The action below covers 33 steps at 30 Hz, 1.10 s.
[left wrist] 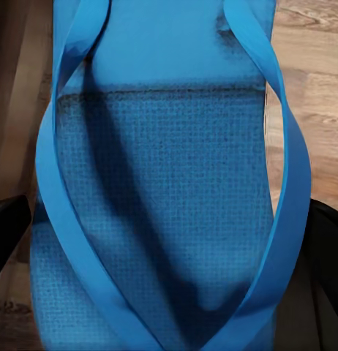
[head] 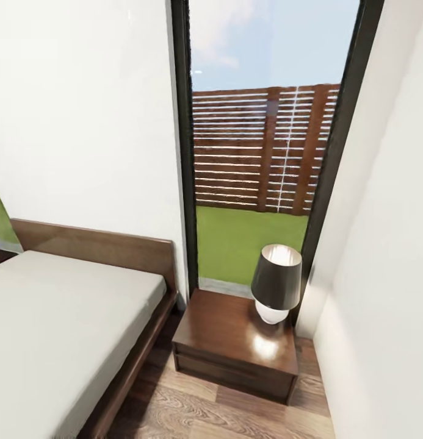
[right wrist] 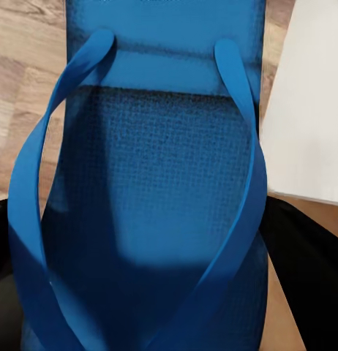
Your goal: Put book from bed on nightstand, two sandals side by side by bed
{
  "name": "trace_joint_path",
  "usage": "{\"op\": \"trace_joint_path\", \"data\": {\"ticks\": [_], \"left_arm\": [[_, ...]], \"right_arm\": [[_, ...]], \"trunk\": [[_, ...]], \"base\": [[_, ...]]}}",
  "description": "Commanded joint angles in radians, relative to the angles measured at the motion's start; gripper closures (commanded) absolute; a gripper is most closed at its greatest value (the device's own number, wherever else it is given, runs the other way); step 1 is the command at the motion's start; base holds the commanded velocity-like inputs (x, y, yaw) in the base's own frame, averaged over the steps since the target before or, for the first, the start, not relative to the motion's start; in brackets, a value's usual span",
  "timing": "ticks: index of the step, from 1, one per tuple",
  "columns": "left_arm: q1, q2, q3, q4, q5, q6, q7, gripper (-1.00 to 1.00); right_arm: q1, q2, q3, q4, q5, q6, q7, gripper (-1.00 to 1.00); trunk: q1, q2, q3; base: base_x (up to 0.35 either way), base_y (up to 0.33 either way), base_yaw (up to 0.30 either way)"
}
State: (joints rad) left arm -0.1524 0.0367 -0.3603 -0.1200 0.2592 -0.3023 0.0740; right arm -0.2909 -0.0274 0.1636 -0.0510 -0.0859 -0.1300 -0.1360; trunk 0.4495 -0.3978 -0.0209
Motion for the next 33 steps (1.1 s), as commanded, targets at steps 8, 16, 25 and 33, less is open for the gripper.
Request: {"op": "trace_joint_path", "data": {"ticks": [8, 16, 25, 33], "left_arm": [[-0.001, 0.000, -0.009, 0.000, 0.006, -0.003, 0.005, 1.00], [0.002, -0.001, -0.008, 0.001, 0.006, -0.002, 0.006, 1.00], [0.031, -0.003, -0.009, 0.001, 0.006, -0.001, 0.007, 1.00], [0.065, -0.005, -0.008, 0.001, 0.008, 0.001, 0.010, 1.00]], "right_arm": [[-0.001, 0.000, 0.008, 0.000, -0.011, -0.003, -0.002, 1.00], [-0.001, -0.003, 0.008, 0.000, -0.011, -0.003, -0.002, 1.00], [-0.001, -0.007, 0.008, 0.006, -0.011, -0.003, -0.002, 1.00], [-0.001, -0.002, 0.008, 0.012, -0.010, -0.003, -0.002, 1.00]], "trunk": [[0.001, -0.002, -0.002], [0.001, -0.002, -0.002], [0.001, -0.002, -0.002], [0.001, -0.002, -0.002]], "base": [[-0.031, 0.000, 0.279], [-0.005, 0.000, 0.181], [-0.001, 0.000, 0.038], [0.000, 0.000, 0.005]]}}
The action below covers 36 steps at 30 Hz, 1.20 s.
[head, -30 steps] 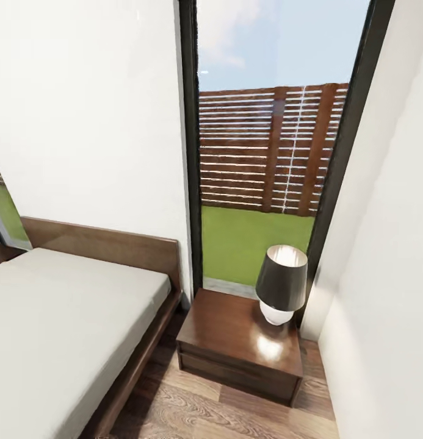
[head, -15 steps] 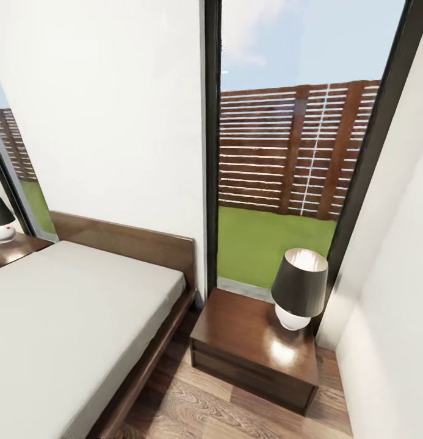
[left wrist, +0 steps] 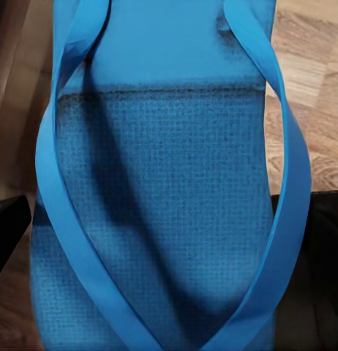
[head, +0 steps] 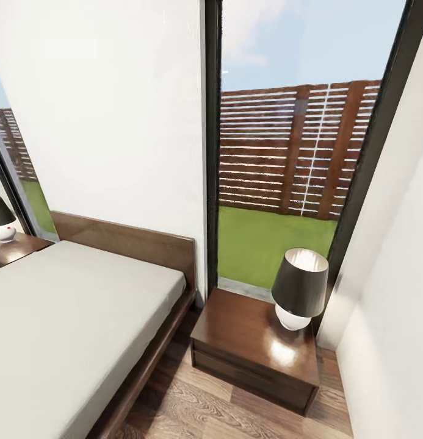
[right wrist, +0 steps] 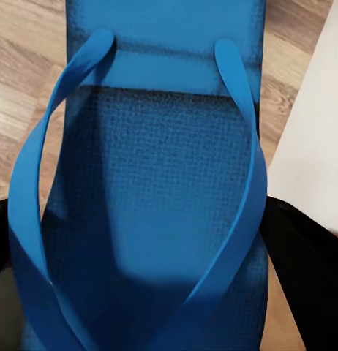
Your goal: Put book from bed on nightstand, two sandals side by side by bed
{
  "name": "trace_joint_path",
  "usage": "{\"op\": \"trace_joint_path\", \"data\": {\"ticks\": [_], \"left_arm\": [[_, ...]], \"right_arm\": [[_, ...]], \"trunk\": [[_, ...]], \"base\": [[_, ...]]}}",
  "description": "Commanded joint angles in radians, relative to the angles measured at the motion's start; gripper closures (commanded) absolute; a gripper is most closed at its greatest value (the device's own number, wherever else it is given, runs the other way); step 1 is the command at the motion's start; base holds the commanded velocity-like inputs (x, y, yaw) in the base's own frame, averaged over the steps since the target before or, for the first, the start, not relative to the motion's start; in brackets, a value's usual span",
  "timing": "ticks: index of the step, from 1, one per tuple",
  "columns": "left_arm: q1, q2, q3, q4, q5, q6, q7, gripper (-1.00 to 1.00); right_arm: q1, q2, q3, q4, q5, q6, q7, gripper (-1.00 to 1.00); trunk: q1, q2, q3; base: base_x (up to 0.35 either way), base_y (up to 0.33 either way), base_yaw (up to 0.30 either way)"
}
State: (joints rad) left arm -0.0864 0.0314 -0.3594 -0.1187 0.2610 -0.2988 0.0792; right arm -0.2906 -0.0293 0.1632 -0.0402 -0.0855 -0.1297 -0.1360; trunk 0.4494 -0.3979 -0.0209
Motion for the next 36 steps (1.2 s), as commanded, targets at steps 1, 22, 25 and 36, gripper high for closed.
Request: {"op": "trace_joint_path", "data": {"ticks": [1, 22, 25, 36], "left_arm": [[0.001, 0.000, -0.009, 0.000, 0.006, -0.002, 0.005, 1.00], [0.048, -0.029, -0.006, 0.001, 0.007, 0.003, 0.005, 1.00], [0.054, -0.029, -0.005, 0.001, 0.008, 0.001, 0.005, 1.00], [0.063, -0.028, -0.002, 0.001, 0.009, -0.004, 0.005, 1.00]], "right_arm": [[-0.001, 0.001, 0.009, 0.003, -0.011, -0.004, -0.002, 1.00], [0.044, 0.005, 0.009, 0.057, -0.012, -0.004, -0.002, 1.00], [0.051, 0.005, 0.009, 0.061, -0.011, -0.004, -0.002, 1.00], [0.056, 0.006, 0.010, 0.063, -0.011, -0.005, -0.002, 1.00]], "trunk": [[0.001, -0.002, -0.002], [0.001, -0.002, -0.002], [0.001, -0.002, -0.002], [0.001, -0.002, -0.002]], "base": [[0.000, 0.000, 0.001], [0.000, 0.000, 0.000], [0.000, 0.000, 0.000], [0.000, 0.000, 0.043]]}}
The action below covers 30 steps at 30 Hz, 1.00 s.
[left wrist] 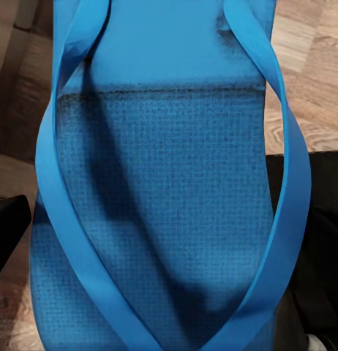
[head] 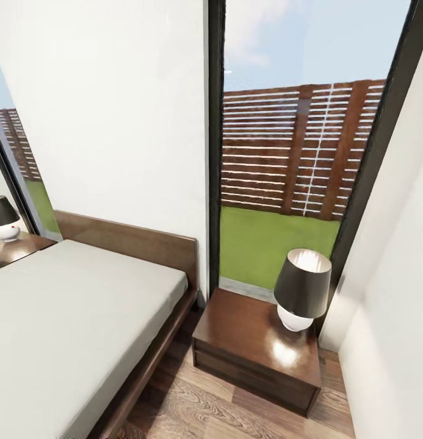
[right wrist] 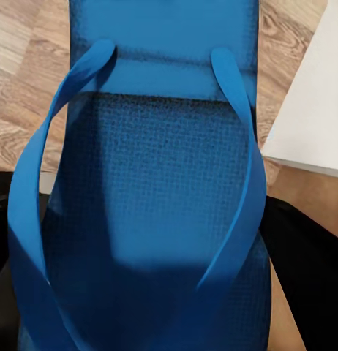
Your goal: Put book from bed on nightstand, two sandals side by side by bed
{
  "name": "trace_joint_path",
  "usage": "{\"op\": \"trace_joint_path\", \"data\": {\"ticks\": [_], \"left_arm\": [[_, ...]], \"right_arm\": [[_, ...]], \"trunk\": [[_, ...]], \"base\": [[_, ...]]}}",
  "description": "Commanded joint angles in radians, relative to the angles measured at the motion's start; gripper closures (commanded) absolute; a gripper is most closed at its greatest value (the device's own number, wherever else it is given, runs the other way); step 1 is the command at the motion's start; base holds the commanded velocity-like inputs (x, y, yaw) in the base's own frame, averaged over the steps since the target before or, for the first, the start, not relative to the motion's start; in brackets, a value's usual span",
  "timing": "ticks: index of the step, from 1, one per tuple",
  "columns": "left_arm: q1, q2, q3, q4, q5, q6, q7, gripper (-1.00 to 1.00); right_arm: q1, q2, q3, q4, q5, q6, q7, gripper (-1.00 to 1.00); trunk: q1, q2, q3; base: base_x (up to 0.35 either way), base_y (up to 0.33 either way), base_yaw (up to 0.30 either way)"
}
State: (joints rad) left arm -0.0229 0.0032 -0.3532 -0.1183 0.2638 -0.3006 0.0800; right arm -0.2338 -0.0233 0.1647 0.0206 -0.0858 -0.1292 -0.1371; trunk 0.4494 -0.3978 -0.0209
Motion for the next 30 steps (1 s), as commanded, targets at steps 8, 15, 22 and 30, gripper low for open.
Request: {"op": "trace_joint_path", "data": {"ticks": [8, 15, 22, 30], "left_arm": [[0.000, 0.000, -0.009, 0.000, 0.006, -0.003, 0.004, 1.00], [0.002, 0.000, -0.009, 0.000, 0.006, -0.003, 0.004, 1.00], [0.003, -0.001, -0.011, 0.000, 0.005, -0.003, 0.004, 1.00], [0.003, -0.002, -0.012, 0.000, 0.005, -0.003, 0.004, 1.00]], "right_arm": [[-0.001, -0.001, 0.007, 0.002, -0.011, -0.006, -0.001, 1.00], [-0.001, -0.001, 0.007, 0.002, -0.011, -0.006, -0.001, 1.00], [-0.001, -0.002, 0.007, 0.002, -0.011, -0.006, -0.001, 1.00], [-0.001, -0.003, 0.007, 0.002, -0.011, -0.006, -0.001, 1.00]], "trunk": [[0.001, -0.002, -0.002], [0.001, -0.002, -0.002], [0.001, -0.002, -0.002], [0.001, -0.002, -0.002]], "base": [[0.000, 0.000, 0.238], [0.000, 0.000, 0.281], [-0.032, -0.021, 0.209], [-0.037, -0.023, 0.045]]}}
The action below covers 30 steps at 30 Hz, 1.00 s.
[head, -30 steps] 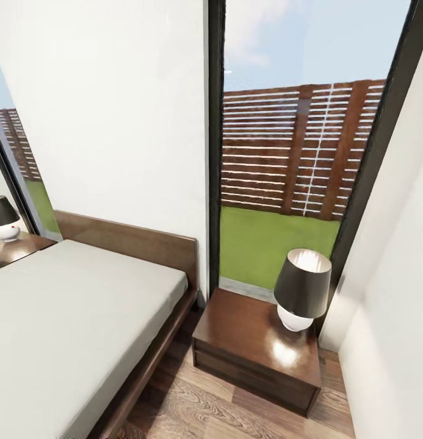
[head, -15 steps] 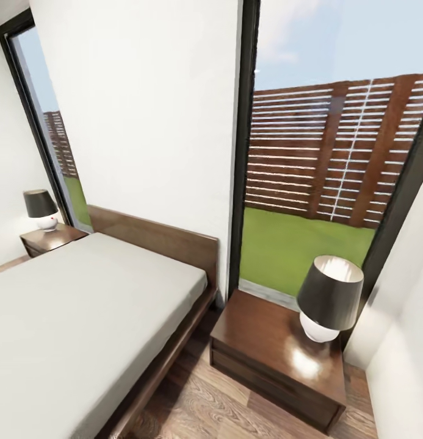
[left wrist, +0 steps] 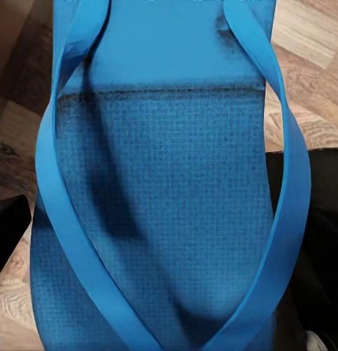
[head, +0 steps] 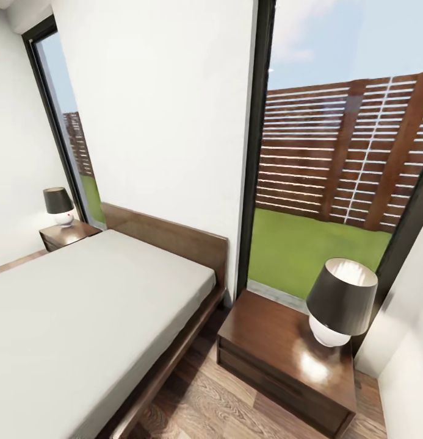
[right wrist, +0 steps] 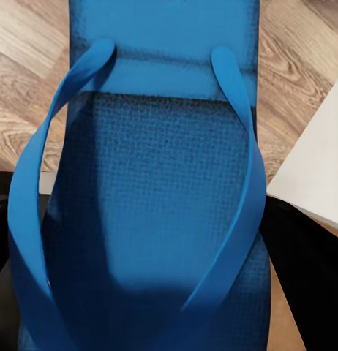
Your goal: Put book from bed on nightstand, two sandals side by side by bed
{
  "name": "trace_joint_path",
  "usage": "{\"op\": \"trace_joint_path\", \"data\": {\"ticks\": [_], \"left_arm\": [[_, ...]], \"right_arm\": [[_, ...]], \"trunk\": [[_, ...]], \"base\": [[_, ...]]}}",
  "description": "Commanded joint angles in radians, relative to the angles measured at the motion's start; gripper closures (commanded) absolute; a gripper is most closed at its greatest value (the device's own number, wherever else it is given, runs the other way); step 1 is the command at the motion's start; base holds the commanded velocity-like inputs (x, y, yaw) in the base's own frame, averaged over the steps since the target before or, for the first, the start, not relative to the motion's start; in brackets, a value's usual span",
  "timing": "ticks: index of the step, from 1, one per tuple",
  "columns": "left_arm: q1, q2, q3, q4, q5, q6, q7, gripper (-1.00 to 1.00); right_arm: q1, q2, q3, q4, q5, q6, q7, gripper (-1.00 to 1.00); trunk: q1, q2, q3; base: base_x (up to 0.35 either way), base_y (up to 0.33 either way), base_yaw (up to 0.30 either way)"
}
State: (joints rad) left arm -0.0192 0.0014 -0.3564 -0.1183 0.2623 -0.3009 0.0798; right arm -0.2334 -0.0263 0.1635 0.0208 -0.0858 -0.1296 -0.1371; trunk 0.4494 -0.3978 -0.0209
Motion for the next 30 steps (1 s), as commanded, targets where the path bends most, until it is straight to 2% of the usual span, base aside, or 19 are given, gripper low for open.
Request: {"op": "trace_joint_path", "data": {"ticks": [1, 8, 30], "left_arm": [[-0.001, 0.000, -0.009, 0.000, 0.006, -0.003, 0.005, 1.00], [-0.001, 0.000, -0.010, 0.000, 0.006, -0.003, 0.005, 1.00], [-0.001, 0.000, -0.010, 0.000, 0.006, -0.003, 0.005, 1.00]], "right_arm": [[-0.001, 0.000, 0.008, 0.002, -0.011, -0.005, -0.001, 1.00], [-0.001, 0.001, 0.008, 0.002, -0.011, -0.006, -0.001, 1.00], [-0.001, 0.002, 0.008, 0.002, -0.011, -0.007, -0.001, 1.00]], "trunk": [[0.001, -0.002, -0.002], [0.001, -0.002, -0.002], [0.001, -0.002, -0.002]], "base": [[-0.008, -0.005, 0.017], [-0.025, -0.005, 0.147], [-0.009, -0.002, 0.279]]}}
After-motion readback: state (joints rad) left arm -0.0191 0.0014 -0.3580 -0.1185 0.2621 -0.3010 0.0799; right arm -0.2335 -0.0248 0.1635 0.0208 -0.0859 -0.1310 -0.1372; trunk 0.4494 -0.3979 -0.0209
